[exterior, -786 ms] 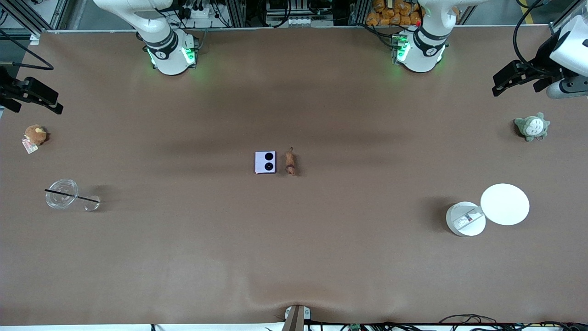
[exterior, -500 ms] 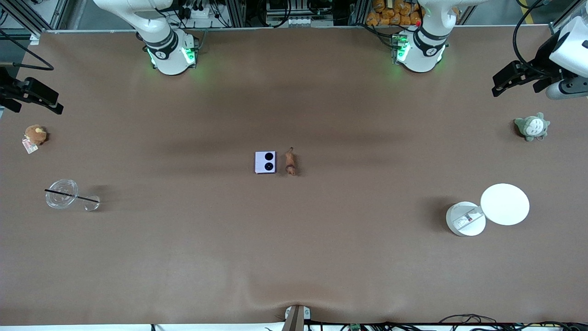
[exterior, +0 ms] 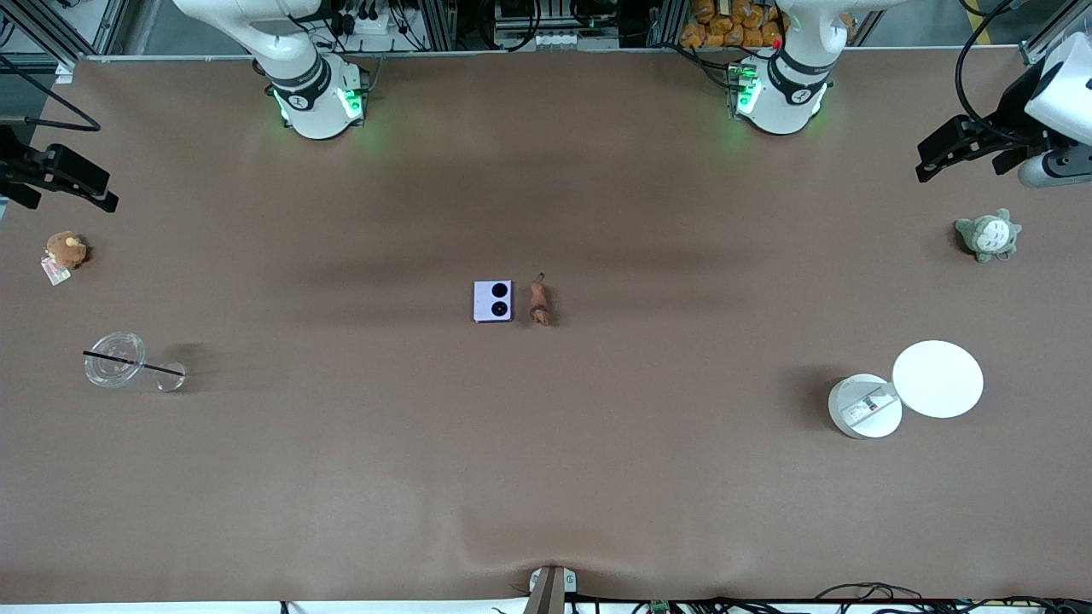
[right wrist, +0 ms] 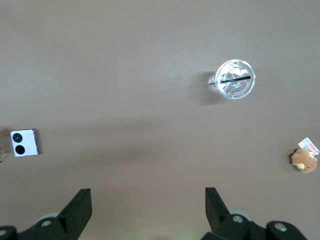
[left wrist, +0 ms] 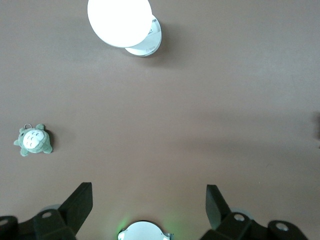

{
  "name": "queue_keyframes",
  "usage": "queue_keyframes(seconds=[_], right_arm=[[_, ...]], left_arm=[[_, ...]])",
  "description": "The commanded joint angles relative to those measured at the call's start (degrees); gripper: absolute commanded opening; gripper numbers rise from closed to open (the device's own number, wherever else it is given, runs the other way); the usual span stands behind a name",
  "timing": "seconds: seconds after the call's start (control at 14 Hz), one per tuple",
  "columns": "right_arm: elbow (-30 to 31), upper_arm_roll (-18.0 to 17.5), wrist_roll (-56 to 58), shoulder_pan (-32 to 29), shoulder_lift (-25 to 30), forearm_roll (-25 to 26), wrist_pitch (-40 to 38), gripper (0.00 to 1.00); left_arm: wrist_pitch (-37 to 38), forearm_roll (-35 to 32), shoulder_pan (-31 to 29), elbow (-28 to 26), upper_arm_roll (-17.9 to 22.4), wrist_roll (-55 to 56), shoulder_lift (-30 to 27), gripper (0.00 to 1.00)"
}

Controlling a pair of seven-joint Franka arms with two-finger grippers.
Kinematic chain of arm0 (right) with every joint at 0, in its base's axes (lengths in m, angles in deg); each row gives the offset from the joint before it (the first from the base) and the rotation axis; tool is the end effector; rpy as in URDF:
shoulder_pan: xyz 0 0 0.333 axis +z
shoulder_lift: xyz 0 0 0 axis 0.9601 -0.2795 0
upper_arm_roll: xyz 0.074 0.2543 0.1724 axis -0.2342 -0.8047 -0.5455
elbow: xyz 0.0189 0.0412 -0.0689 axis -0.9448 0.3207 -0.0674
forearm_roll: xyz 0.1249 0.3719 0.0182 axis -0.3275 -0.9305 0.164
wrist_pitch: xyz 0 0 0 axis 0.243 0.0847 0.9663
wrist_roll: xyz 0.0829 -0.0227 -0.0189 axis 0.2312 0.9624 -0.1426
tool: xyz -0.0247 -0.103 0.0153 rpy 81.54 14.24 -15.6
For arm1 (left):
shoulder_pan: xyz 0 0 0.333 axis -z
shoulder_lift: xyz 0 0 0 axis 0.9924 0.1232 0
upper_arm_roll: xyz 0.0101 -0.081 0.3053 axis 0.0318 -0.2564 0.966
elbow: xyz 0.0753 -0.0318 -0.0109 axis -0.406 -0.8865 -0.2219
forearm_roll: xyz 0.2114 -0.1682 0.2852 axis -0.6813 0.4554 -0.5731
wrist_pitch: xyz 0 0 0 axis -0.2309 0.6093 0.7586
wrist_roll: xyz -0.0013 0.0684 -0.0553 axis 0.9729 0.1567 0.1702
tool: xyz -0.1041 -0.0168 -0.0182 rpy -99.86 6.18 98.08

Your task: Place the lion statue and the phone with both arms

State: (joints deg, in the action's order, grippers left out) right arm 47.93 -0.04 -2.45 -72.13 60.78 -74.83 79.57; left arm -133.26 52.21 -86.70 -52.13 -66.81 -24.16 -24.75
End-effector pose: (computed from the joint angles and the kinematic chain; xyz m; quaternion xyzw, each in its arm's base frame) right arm 0.5248 -0.0277 0.6494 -0.9995 0.0302 0.0103 0.0058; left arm 0.4930 -0.0393 0.6402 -0.9987 -0.0482 0.0148 0.0117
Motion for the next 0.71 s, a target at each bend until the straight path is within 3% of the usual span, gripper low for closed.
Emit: queue_keyframes(seconds=[0.0, 0.64], right_arm=[[0.61, -0.52, 0.48, -2.60, 0.20, -3.51, 0.61, 1.00], [0.61, -0.52, 0.48, -2.61, 0.29, -3.52, 0.35, 1.00]], left_arm=[[0.59, 0.64, -0.80, 1.74, -0.12, -1.23, 1.16, 1.00], [0.59, 0.64, -0.45, 2.09, -0.29, -0.36, 2.40, 1.00]])
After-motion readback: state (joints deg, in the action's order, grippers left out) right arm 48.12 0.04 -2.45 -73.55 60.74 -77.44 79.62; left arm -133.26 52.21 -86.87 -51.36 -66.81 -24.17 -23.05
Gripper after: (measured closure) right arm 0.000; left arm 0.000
